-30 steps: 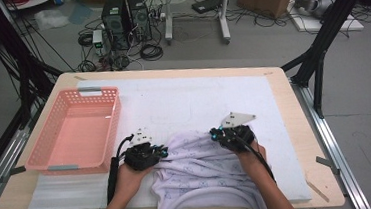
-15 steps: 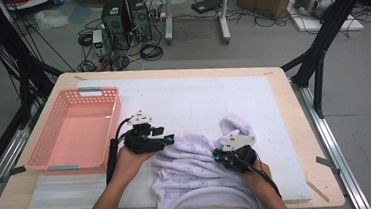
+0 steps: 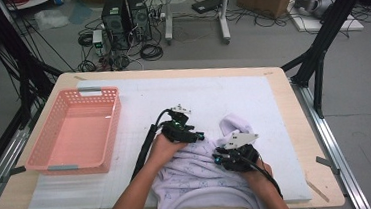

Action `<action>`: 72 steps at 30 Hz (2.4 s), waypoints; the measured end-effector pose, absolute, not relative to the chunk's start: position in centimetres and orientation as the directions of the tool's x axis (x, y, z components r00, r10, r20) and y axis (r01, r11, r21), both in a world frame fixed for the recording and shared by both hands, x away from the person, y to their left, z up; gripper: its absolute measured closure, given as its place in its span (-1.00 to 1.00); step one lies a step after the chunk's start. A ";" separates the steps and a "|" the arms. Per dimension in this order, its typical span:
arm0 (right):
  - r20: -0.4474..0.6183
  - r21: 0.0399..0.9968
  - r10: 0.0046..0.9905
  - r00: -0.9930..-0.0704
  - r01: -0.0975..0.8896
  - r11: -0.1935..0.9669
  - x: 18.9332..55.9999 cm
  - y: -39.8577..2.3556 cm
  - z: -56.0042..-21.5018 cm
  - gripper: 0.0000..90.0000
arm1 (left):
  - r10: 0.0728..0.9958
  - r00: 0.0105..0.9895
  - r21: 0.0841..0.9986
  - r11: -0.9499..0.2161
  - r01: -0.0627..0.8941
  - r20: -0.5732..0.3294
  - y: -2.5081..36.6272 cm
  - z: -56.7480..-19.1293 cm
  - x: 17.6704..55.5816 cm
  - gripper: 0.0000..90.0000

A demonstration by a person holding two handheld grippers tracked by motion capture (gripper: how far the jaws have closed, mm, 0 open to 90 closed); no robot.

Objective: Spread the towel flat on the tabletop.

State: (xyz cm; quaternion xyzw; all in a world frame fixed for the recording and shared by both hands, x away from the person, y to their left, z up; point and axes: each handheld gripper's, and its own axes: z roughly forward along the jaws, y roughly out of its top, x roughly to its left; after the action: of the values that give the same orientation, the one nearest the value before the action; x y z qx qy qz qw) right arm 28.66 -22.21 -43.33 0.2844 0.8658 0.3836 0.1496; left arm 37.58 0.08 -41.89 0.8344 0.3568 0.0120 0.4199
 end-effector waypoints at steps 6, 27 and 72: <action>0.038 0.796 0.644 -0.764 0.413 0.443 27.9 -24.8 -42.2 0.39 | 0.564 0.785 0.681 -0.473 0.560 -0.254 -1.2 -43.4 36.8 0.36; 0.063 0.819 0.878 -0.474 0.527 0.225 31.0 -30.6 -42.2 0.30 | 0.849 0.516 0.876 -0.160 0.455 -0.113 9.2 -39.8 37.4 0.79; 0.099 0.856 0.919 -0.383 0.504 0.118 41.4 -30.8 -39.5 0.29 | 0.860 0.465 0.828 -0.094 0.553 -0.212 10.5 -43.0 39.5 0.01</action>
State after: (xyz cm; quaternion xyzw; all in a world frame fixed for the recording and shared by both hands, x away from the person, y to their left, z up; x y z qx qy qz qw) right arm 41.38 -30.77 -39.51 0.5018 0.7086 0.4350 0.2384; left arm 39.54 10.50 -43.04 0.7207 0.4899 0.1663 0.4614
